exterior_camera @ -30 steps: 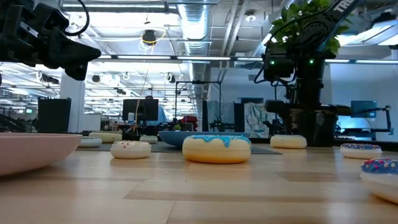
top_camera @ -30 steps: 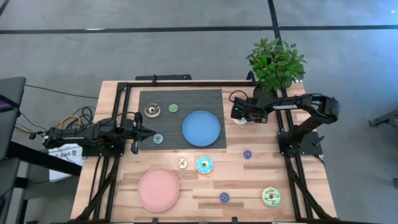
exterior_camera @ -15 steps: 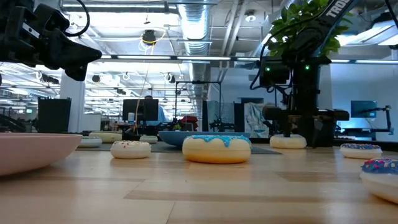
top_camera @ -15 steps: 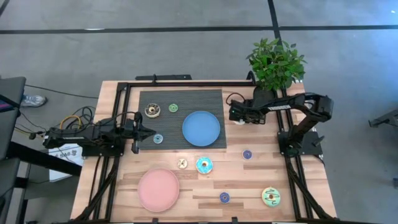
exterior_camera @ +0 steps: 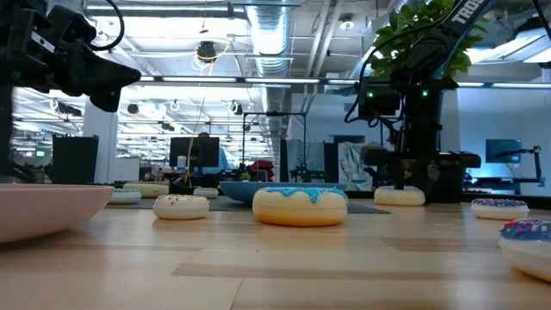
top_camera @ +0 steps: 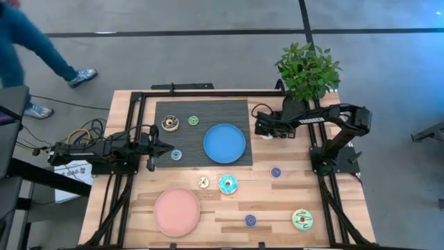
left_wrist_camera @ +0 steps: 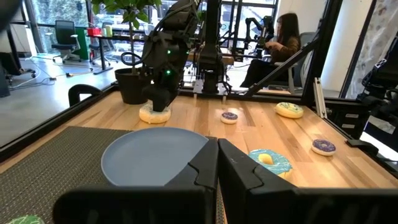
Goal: Pick & Place donuts
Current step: Put the large white donut on the blue plate
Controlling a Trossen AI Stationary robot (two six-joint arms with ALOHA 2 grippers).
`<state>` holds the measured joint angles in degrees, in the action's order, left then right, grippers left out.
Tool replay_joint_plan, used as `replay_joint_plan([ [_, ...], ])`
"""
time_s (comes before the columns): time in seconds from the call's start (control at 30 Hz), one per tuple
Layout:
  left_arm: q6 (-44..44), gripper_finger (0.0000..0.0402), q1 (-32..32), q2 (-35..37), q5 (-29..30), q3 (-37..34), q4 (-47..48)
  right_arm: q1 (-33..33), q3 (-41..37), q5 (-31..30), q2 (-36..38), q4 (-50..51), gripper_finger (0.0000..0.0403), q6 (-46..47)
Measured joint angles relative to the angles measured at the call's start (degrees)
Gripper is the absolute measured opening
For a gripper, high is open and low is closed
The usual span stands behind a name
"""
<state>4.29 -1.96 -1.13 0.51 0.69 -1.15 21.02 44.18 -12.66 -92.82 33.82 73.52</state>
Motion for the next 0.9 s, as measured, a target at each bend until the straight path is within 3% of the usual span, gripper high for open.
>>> replay_joint_plan([
  [0.23, 0.0, 0.0000, 0.0, 0.0, 0.0, 0.0, 0.0, 0.0, 0.0, 0.2, 0.6, -0.2, 0.0150, 0.0],
  [0.57, 0.0, 0.0000, 0.0, 0.0, 0.1, 0.0, 0.0, -0.1, -0.1, 0.6, 4.1, -2.0, 0.0143, 0.1],
  [0.73, 0.0, 0.0000, 0.0, 0.0, 0.1, 0.0, 0.0, -2.2, -0.1, 0.1, 7.2, -8.9, 0.0140, 0.0],
  [0.9, 0.0, 0.0000, 0.0, 0.0, 0.1, 0.0, 0.0, -5.1, 0.3, -0.1, 8.4, -23.6, 0.0134, -3.1],
])
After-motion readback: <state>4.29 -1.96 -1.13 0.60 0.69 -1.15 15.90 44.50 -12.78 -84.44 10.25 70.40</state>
